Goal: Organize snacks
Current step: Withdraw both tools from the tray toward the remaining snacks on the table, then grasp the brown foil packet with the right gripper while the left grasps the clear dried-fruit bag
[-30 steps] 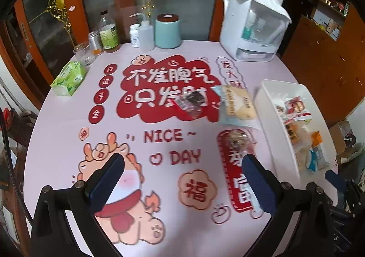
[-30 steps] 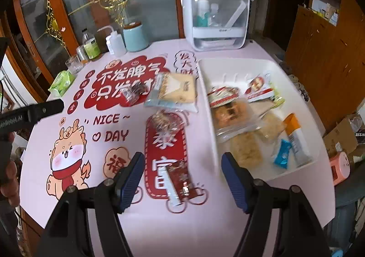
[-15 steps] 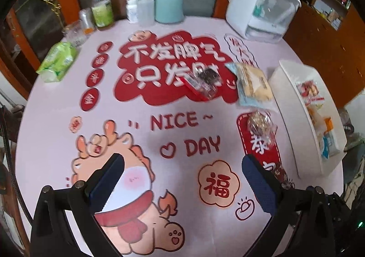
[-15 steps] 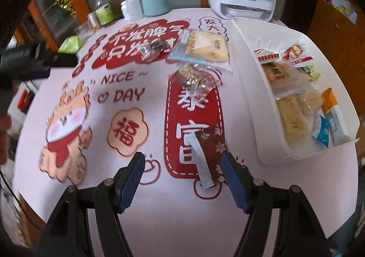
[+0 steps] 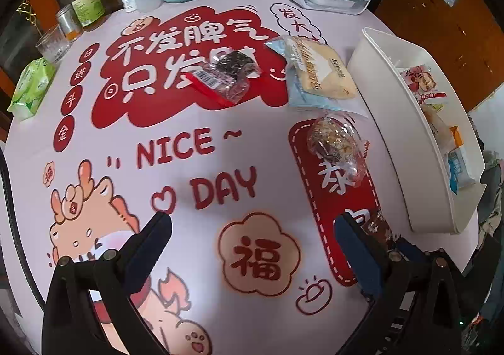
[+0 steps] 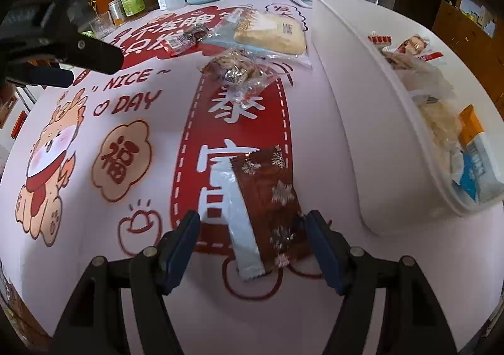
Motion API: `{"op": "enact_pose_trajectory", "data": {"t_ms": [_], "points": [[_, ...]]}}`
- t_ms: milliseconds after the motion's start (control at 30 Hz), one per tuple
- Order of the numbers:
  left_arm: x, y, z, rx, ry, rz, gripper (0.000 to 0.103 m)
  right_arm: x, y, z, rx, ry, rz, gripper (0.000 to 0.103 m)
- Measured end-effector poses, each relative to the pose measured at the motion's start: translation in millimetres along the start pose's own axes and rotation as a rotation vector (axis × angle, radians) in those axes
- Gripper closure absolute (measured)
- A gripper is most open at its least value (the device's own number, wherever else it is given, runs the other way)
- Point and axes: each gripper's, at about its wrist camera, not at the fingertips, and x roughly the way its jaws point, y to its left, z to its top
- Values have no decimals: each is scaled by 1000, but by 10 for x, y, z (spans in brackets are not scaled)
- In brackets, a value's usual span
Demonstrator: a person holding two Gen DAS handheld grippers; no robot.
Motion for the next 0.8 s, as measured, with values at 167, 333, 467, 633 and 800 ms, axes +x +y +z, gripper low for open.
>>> {"op": "enact_pose_trajectory", "data": {"t_ms": [167,333,467,633,800], "points": [[88,-118,94,3,8,1,1,41,-4,64,-32,-26,12,33],[222,-238,198,-3,27,-9,1,17,-41,69,-49,-28,26,58],[338,-355,273,-4,45,-24,1,-23,-65,21,-68,-5,59,63],[451,-501,349,6,62,-28,1,-182,-79,-93,-129,24,113,64],[578,-616,469,-8,76,-23,1,-576,-113,-61,-170,-15,219,65]]}}
